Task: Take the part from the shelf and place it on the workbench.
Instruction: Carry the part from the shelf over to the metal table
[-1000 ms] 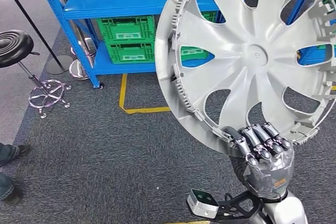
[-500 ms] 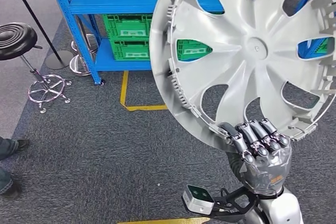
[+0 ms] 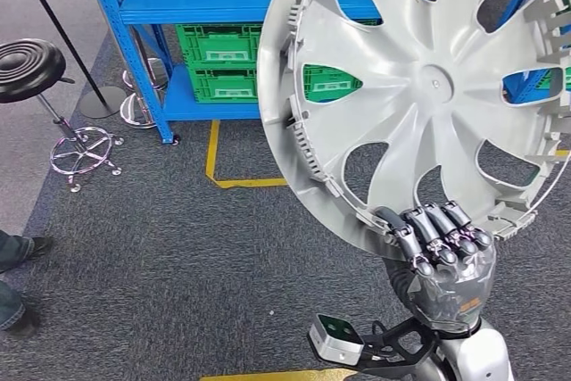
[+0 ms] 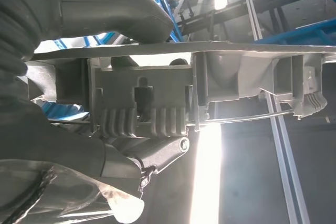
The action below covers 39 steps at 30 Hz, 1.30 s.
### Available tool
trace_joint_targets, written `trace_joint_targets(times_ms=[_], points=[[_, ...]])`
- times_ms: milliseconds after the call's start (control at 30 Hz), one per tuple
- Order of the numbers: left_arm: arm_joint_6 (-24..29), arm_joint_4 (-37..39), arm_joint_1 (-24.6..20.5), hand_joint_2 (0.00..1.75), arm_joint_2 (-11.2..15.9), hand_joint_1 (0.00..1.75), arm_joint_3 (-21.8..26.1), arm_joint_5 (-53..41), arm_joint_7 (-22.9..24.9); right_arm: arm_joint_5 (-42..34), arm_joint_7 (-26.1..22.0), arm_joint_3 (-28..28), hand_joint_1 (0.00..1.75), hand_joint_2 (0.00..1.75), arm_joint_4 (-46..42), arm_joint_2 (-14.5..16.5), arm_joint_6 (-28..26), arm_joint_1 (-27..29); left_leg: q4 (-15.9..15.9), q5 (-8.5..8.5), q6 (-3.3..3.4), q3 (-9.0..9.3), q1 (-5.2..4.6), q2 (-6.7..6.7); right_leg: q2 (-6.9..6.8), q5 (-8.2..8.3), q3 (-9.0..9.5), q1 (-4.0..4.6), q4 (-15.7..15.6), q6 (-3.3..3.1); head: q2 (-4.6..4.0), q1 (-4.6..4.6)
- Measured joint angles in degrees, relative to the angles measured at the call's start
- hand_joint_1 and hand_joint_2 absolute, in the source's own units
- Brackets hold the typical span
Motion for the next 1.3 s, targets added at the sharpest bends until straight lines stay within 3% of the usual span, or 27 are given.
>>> trace_joint_targets(times_ms=[267,433,700,1067,1300], points=[[0.3,0.0,0.1,1.75,0.0,0.0,0.0,0.8,-0.2,0.0,-0.4,0.0,1.75,1.75,0.0,0.0,0.0,0.3,0.0,0.05,-0.05,-0.06,0.02,0.01,0.01,-0.01,-0.2,0.01,0.1,0.02,0.0,0.0],[0.6,0.0,0.6,1.75,0.0,0.0,1.1,6.1,-0.8,0.0,-1.2,-0.1,1.75,1.75,-0.2,0.2,0.0,1.4,0.0,0.08,-0.1,-0.1,0.03,0.0,0.01,-0.04,-0.29,0.01,0.2,0.03,0.0,0.0],[-1.3,0.0,0.8,1.75,0.1,0.0,10.7,19.0,0.0,0.0,-2.4,-1.1,1.75,1.75,-2.3,0.9,0.0,4.1,0.0,0.1,-0.12,-0.19,0.04,0.0,0.02,-0.04,-0.36,0.01,0.2,0.02,0.0,0.0],[-3.3,-0.1,-0.8,1.75,-0.3,0.0,17.7,24.6,0.3,0.0,-3.2,-2.0,1.75,1.75,-3.7,1.4,0.0,5.5,0.0,0.11,-0.12,-0.19,0.05,0.02,0.0,-0.03,-0.32,0.02,0.2,0.03,0.0,0.01],[-5.8,0.0,-0.6,1.75,-2.5,0.0,23.8,29.9,1.3,0.0,-3.9,-3.2,1.75,1.75,-5.6,2.3,0.0,7.1,0.0,0.1,-0.13,-0.23,0.17,0.18,0.07,-0.04,-0.35,0.15,0.2,0.03,0.0,0.06]])
